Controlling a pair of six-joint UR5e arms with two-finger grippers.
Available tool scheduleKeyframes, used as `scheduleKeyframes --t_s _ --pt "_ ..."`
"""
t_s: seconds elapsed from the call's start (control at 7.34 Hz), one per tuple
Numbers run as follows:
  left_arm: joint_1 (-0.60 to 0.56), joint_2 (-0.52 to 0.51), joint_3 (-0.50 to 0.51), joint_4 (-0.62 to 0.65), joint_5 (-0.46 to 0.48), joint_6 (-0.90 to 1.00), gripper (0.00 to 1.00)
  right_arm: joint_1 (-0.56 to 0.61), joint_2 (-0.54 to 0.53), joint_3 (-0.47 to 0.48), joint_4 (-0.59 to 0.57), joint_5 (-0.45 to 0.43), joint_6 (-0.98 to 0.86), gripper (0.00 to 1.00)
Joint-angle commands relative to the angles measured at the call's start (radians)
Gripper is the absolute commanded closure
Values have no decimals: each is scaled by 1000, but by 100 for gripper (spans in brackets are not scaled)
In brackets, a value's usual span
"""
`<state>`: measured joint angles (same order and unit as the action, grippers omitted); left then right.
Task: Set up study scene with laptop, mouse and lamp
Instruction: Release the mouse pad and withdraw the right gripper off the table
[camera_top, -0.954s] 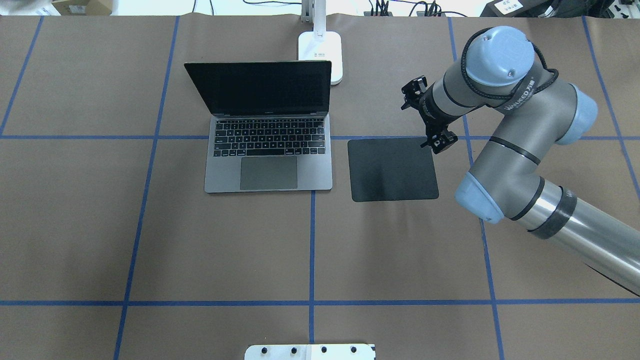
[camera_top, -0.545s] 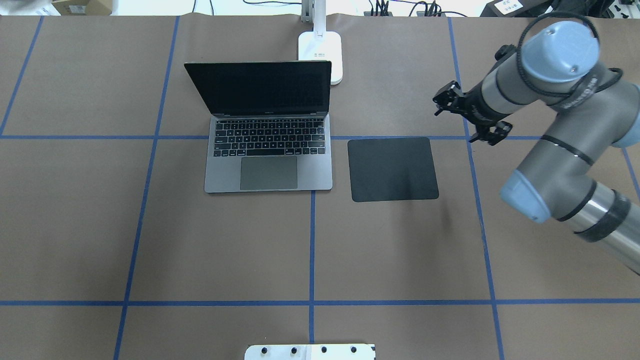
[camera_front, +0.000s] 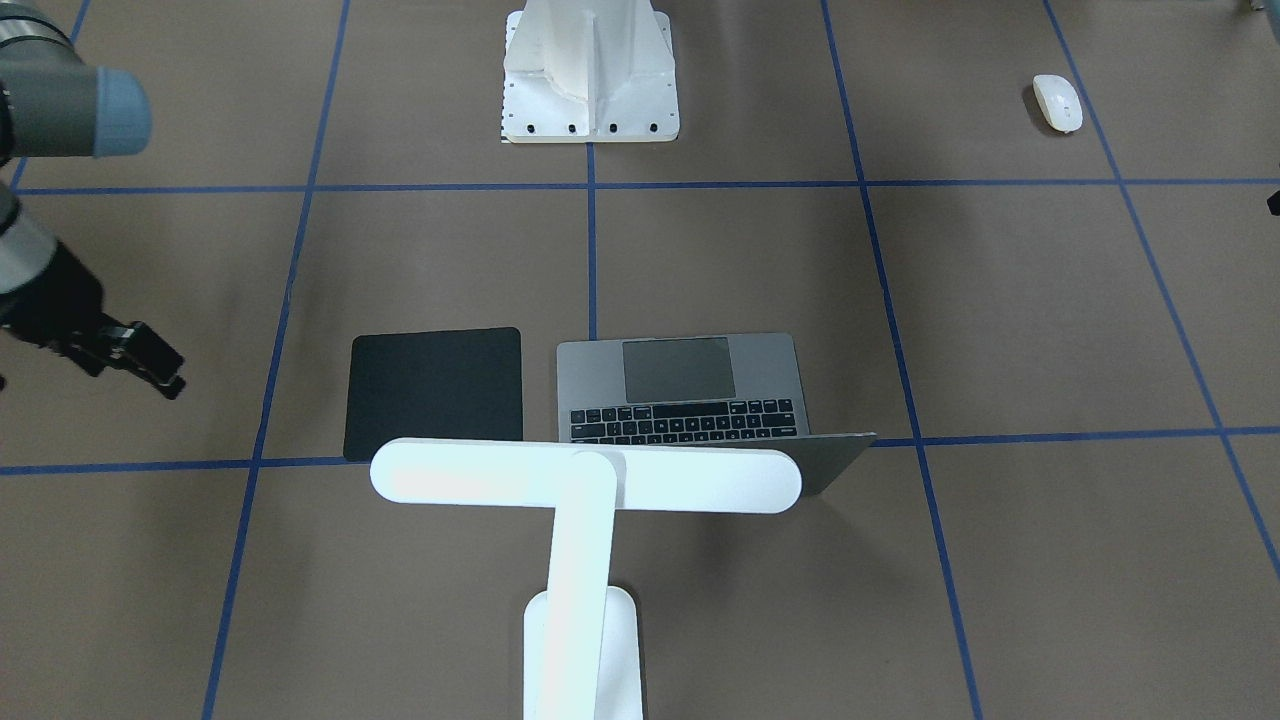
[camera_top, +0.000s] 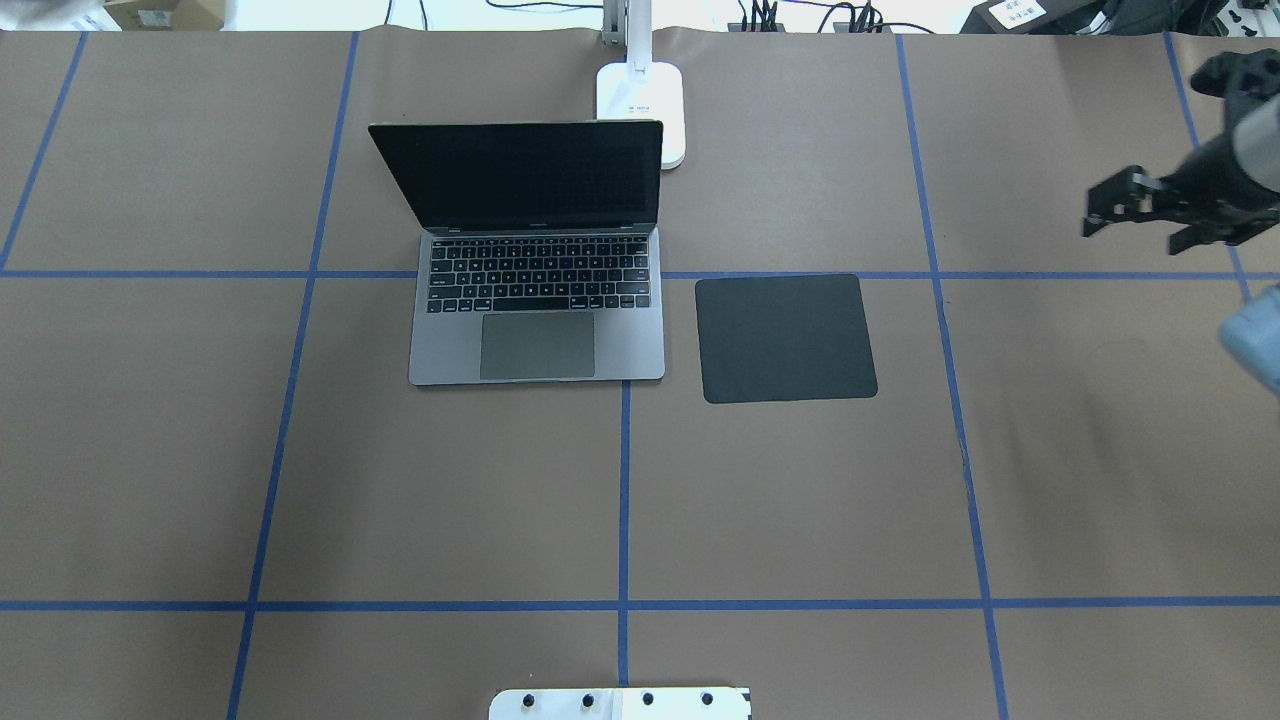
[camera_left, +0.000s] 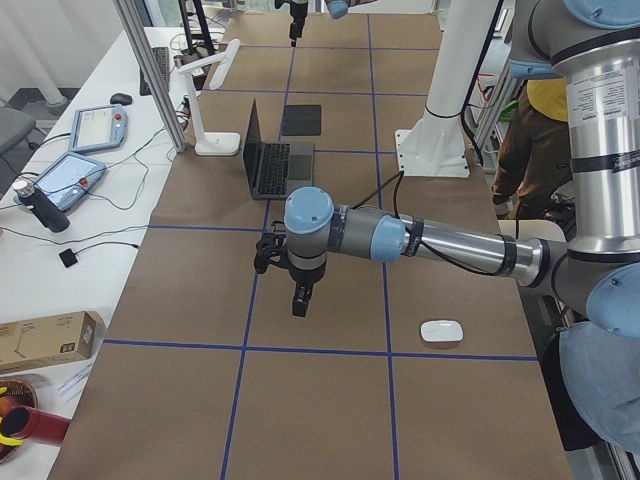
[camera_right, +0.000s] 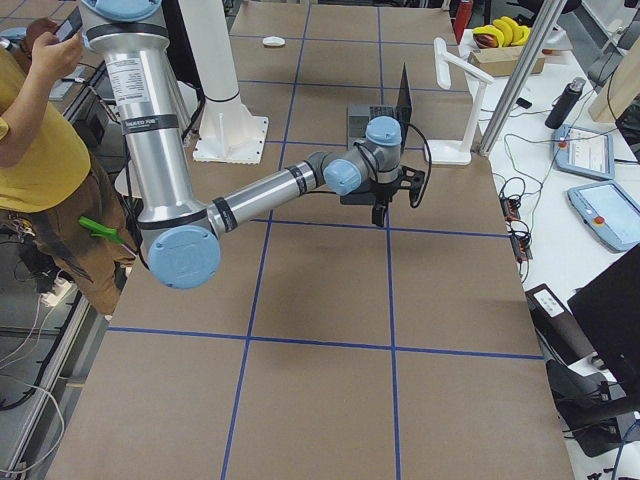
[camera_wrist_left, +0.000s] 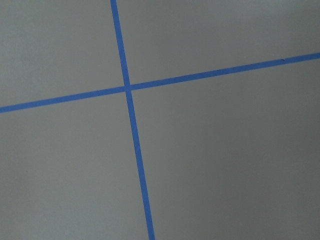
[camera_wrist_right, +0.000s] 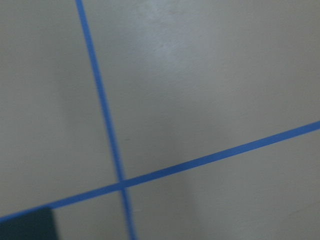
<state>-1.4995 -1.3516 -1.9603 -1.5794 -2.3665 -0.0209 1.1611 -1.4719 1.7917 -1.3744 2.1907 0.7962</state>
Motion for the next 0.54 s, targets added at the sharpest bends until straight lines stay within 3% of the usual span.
scheduleKeyframes --t_s 0.0,0.14,0.41 --pt "4 55 -32 -42 -5 -29 0 98 -128 -6 0 36 -329 0" --pt "10 61 -40 -44 -4 -68 0 136 -169 -8 0 70 -407 0" --pt "33 173 -49 -135 7 -70 0 166 -220 -9 1 72 -452 0"
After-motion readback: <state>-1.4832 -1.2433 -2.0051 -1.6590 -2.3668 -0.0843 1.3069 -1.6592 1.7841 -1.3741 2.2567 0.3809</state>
